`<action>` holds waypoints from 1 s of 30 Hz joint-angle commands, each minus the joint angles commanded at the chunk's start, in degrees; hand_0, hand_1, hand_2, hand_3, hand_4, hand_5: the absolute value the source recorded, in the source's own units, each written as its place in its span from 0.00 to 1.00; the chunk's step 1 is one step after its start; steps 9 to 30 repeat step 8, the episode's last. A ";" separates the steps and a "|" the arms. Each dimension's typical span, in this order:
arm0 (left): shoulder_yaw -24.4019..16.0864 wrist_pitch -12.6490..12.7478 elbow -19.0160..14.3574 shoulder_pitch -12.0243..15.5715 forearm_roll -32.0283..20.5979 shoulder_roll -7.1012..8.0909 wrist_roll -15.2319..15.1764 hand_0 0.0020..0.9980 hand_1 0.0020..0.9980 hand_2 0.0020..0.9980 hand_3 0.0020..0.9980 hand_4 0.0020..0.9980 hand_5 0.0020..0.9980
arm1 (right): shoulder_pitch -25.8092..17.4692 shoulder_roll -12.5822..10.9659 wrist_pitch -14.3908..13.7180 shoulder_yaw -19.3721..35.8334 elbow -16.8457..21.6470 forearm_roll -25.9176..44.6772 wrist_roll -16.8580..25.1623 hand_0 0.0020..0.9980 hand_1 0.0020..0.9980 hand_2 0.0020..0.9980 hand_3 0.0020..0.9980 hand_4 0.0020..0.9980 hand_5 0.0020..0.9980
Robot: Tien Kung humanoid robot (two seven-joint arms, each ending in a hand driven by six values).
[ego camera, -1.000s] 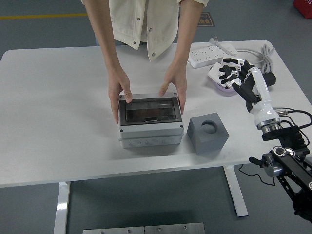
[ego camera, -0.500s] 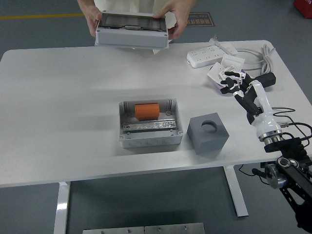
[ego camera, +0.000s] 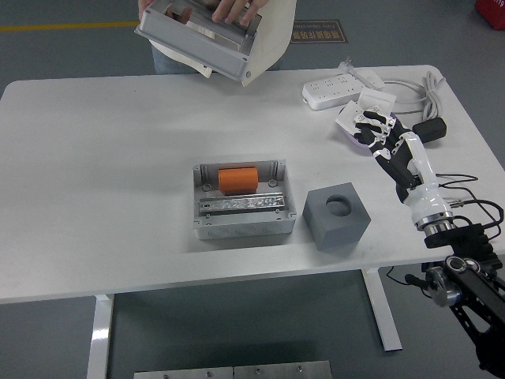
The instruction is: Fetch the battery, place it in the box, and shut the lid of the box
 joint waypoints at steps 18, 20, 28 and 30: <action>-0.12 0.00 0.00 0.10 0.25 0.28 -0.06 0.60 0.74 0.57 0.53 0.15 0.00 | 0.23 -0.04 -0.11 -0.75 0.03 -0.56 -0.12 0.73 0.66 0.71 0.77 0.80 0.52; -0.12 0.00 0.00 0.10 0.25 0.28 -0.06 0.60 0.74 0.57 0.53 0.15 0.00 | 0.23 -0.04 -0.11 -0.75 0.03 -0.56 -0.12 0.73 0.66 0.71 0.77 0.80 0.52; -0.12 0.00 0.00 0.10 0.25 0.28 -0.06 0.60 0.74 0.57 0.53 0.15 0.00 | 0.23 -0.04 -0.11 -0.75 0.03 -0.56 -0.12 0.73 0.66 0.71 0.77 0.80 0.52; -0.12 0.00 0.00 0.10 0.25 0.28 -0.06 0.60 0.74 0.57 0.53 0.15 0.00 | 0.23 -0.04 -0.11 -0.75 0.03 -0.56 -0.12 0.73 0.66 0.71 0.77 0.80 0.52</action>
